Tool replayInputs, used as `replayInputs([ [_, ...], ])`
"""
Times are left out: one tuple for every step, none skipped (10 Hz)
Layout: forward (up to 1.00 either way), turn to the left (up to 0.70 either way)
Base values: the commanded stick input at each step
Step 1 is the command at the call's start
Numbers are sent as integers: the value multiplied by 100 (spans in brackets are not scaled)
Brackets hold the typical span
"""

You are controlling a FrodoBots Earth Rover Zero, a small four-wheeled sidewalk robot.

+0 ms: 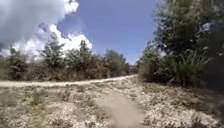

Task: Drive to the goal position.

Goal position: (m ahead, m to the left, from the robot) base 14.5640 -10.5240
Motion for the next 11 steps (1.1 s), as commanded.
replayInputs([
  [50,0],
  [50,0],
  [50,0],
  [50,0],
  [50,0],
  [50,0],
  [50,0],
  [50,0],
  [50,0],
  [50,0],
  [50,0],
])
